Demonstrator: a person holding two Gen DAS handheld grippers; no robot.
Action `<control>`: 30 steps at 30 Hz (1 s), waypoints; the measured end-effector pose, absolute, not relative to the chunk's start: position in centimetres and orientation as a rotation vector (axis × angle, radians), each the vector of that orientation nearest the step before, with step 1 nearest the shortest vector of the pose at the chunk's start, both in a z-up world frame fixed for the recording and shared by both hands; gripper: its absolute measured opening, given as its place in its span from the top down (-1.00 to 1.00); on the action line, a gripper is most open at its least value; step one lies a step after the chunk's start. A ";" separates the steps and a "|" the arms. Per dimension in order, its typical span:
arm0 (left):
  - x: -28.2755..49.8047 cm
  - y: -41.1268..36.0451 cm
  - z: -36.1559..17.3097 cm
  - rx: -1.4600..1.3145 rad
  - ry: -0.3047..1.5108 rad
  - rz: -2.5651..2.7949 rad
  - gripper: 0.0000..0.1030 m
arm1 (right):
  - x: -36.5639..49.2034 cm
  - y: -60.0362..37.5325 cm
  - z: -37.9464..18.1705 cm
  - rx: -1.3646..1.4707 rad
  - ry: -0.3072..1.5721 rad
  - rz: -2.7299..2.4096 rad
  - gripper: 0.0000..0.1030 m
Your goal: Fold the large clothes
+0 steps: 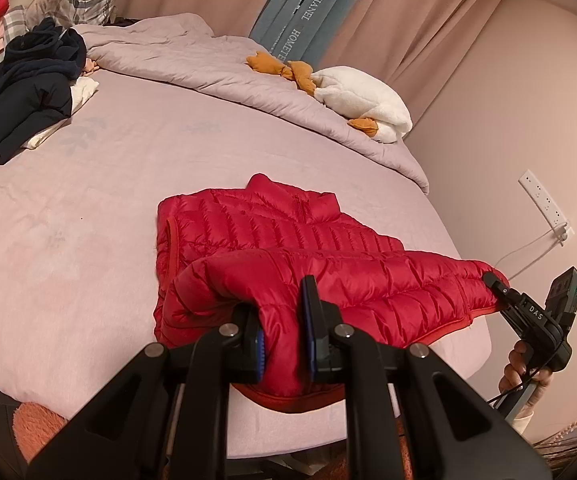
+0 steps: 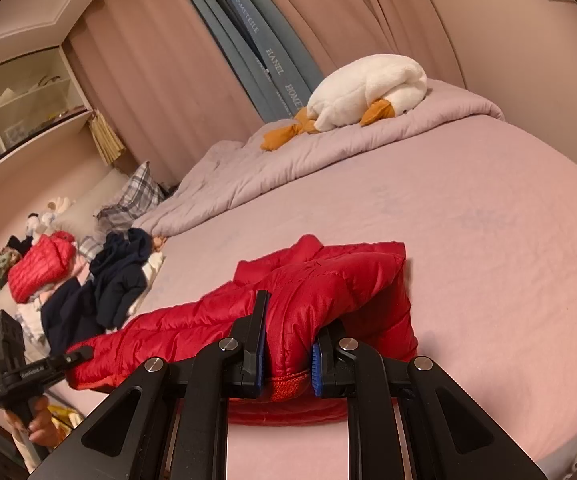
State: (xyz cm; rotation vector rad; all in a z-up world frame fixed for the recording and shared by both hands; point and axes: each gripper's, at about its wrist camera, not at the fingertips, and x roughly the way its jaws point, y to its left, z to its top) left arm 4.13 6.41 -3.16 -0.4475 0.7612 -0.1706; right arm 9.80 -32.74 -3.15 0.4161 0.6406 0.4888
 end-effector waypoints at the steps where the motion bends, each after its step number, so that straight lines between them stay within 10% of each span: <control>1: 4.1 6.4 -3.1 -0.447 0.761 -0.170 0.71 | 9.8 -32.7 -3.2 0.415 0.640 0.489 0.66; 30: 4.1 6.3 -2.7 -0.442 0.753 -0.162 0.71 | 10.2 -32.8 -3.0 0.413 0.634 0.487 0.66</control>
